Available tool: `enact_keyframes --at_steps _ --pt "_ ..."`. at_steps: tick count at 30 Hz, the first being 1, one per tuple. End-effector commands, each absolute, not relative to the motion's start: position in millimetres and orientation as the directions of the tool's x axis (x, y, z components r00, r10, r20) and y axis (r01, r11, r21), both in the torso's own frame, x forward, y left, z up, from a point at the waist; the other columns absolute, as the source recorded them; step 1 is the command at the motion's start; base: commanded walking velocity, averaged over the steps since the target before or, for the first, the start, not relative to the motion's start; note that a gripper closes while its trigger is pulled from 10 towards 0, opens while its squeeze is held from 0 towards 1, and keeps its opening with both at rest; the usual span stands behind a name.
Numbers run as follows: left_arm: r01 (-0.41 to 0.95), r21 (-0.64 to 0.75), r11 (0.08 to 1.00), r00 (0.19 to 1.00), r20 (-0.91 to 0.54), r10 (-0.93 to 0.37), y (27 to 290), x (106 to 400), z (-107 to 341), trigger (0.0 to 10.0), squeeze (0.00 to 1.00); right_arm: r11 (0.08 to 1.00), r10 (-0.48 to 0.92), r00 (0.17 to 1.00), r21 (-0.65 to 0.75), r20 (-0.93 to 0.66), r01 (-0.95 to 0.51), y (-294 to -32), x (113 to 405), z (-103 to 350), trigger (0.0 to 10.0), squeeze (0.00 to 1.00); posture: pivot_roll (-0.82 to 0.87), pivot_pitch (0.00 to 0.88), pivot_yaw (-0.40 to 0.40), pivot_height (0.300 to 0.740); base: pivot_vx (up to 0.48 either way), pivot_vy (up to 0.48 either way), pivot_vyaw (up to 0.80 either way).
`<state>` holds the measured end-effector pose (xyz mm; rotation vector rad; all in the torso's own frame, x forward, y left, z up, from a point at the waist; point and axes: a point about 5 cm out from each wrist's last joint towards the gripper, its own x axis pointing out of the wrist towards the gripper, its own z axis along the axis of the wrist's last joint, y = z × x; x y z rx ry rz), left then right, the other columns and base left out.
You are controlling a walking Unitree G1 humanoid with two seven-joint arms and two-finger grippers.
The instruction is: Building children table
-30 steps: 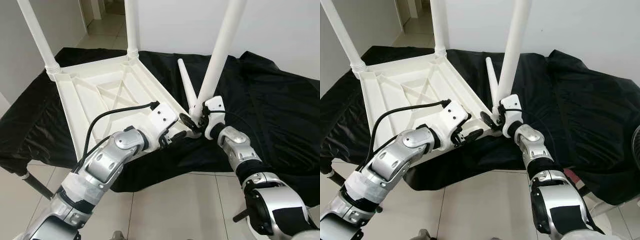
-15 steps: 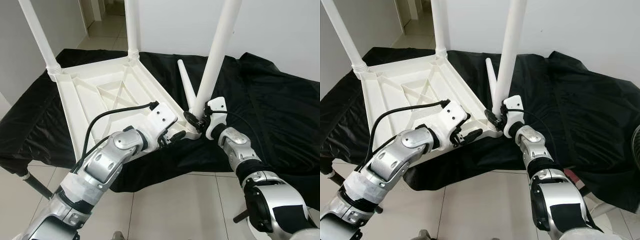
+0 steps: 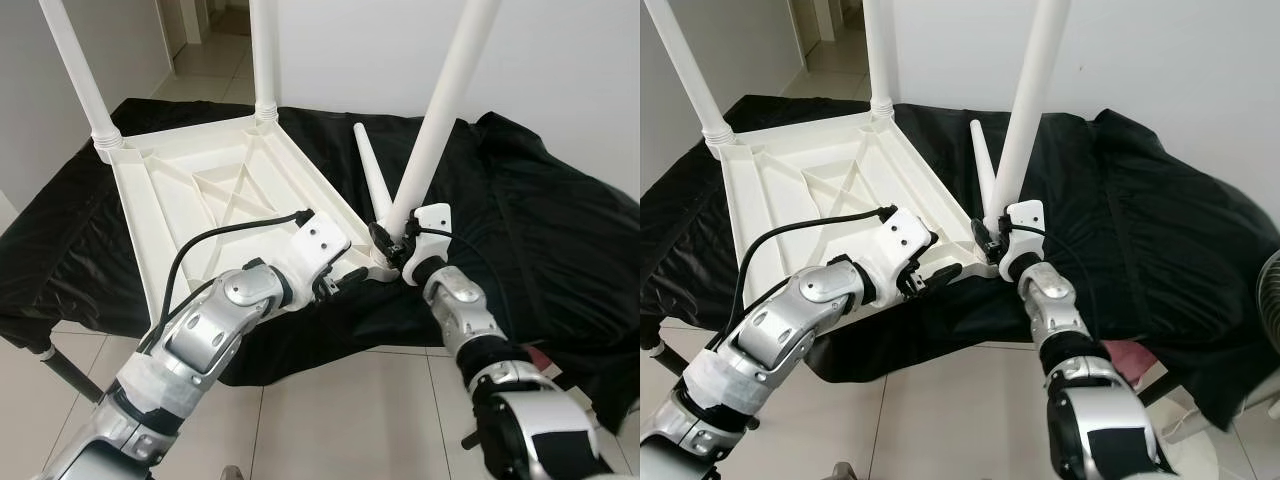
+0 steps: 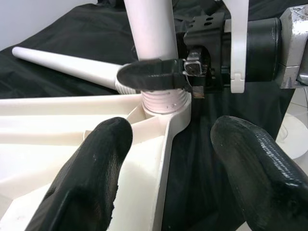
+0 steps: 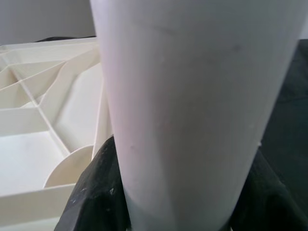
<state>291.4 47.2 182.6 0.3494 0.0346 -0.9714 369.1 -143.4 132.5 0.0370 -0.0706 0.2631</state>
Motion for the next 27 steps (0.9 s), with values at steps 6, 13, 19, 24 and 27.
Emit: enact_keyframes --at_steps 6,13,19,24,27 --pt "0.862 0.268 0.431 0.489 -0.213 -0.846 44 285 181 10.0 0.00 0.988 0.062 0.997 0.135 0.054 -0.069 -140 359 123 10.0 0.00 0.01 0.000 -0.053 0.740 0.000 0.000 0.00" --pt "0.860 0.265 0.436 0.493 -0.212 -0.844 45 284 181 10.0 0.00 0.970 -0.145 0.989 0.201 0.028 0.137 -123 342 119 10.0 0.00 0.01 0.000 -0.063 0.740 0.000 0.000 0.00" --pt "0.857 0.261 0.444 0.500 -0.214 -0.839 48 284 179 10.0 0.00 0.978 -0.108 0.994 0.183 0.018 0.103 -117 337 118 10.0 0.00 0.02 0.000 -0.067 0.740 0.000 0.000 0.00" --pt "0.856 0.253 0.450 0.505 -0.221 -0.834 50 281 177 10.0 0.00 0.983 -0.117 0.992 0.146 0.039 0.110 -120 335 122 10.0 0.00 0.02 0.000 -0.070 0.740 0.000 0.000 0.00" --pt "0.856 0.252 0.452 0.506 -0.225 -0.833 51 280 176 10.0 0.00 0.983 -0.115 0.991 0.151 0.063 0.104 -121 333 127 10.0 0.00 0.03 0.000 -0.071 0.740 0.000 0.000 0.00"
